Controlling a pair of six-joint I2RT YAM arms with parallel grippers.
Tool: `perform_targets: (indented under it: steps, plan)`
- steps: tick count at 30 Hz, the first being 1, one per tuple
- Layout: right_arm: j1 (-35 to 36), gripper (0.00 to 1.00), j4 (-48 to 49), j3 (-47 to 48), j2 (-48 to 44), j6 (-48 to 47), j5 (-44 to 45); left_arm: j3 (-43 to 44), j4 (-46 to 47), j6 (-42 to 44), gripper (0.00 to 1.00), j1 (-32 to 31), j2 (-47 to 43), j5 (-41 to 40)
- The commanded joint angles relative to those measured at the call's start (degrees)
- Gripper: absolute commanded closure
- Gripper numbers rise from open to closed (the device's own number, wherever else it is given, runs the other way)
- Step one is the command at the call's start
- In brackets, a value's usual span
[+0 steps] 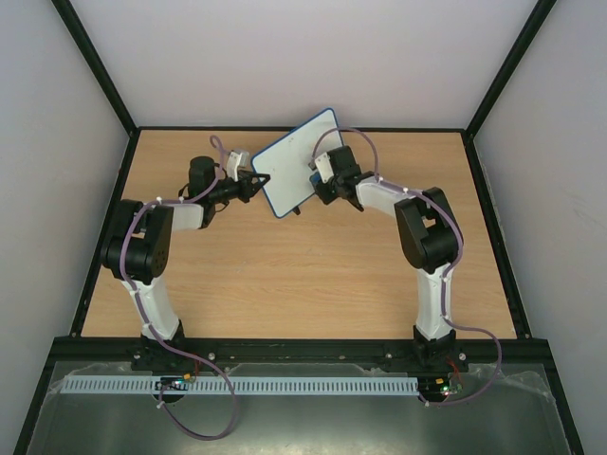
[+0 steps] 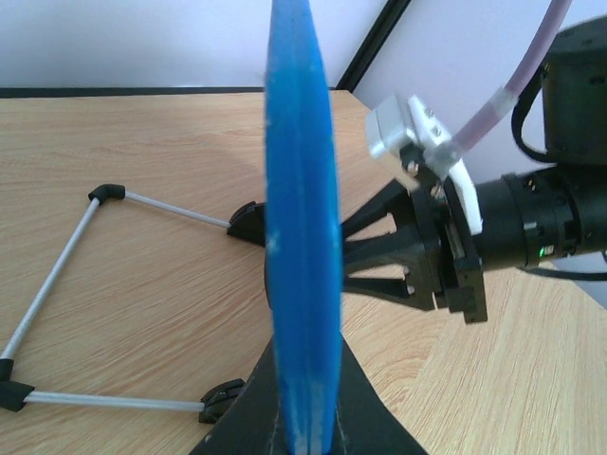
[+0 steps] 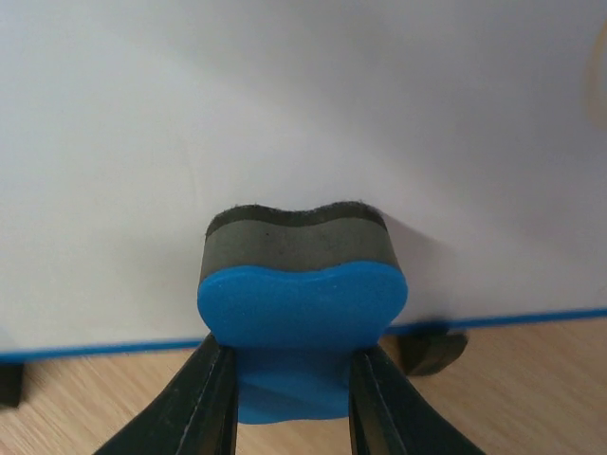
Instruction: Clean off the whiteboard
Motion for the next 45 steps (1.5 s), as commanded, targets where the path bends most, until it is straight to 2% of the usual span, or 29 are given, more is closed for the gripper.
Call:
perform_targets:
  steps: [1, 7, 10, 13, 21, 25, 29, 39, 42, 45]
  plan:
    - [0.61, 0.98, -0.24, 9.04, -0.21, -0.13, 0.0, -1.42, -9.32, 0.02, 0.97, -2.17, 3.03, 6.08]
    - [0.63, 0.98, -4.66, 23.35, 1.61, 0.2, 0.85, -1.39, -9.24, -0.07, 0.97, -2.26, 3.07, 6.21]
    - [0.63, 0.98, -5.88, 26.73, 3.43, 0.22, 1.44, -1.4, -9.15, -0.16, 0.97, -2.26, 3.04, 6.3]
    - [0.63, 0.98, -5.68, 24.42, 4.15, 0.33, 1.45, -1.39, -9.15, -0.16, 0.97, -2.23, 2.94, 6.26]
    - [0.55, 0.98, 1.26, 7.05, 2.86, -0.75, 2.85, -1.39, -9.15, -0.16, 0.97, -2.26, 2.93, 6.38]
    - [0.54, 0.98, 1.98, 4.37, 2.84, -1.41, 3.18, -1.33, -9.18, -0.16, 0.97, -2.26, 3.03, 6.39]
    - [0.31, 0.98, 0.75, 7.12, 2.57, -1.81, 3.36, -1.4, -9.23, -0.07, 0.97, -2.22, 3.08, 6.39]
    - [-0.67, 0.98, -8.01, 29.47, 5.56, -2.54, 1.69, -1.48, -9.41, -0.14, 0.97, -2.34, 3.11, 6.46]
    - [-0.67, 0.98, -8.45, 29.95, 6.04, -1.86, 1.05, -1.42, -9.48, -0.07, 0.97, -2.33, 3.02, 6.39]
    - [-0.64, 0.98, -7.41, 25.58, 5.85, -1.26, -0.12, -1.4, -9.42, -0.02, 0.97, -2.35, 3.17, 6.31]
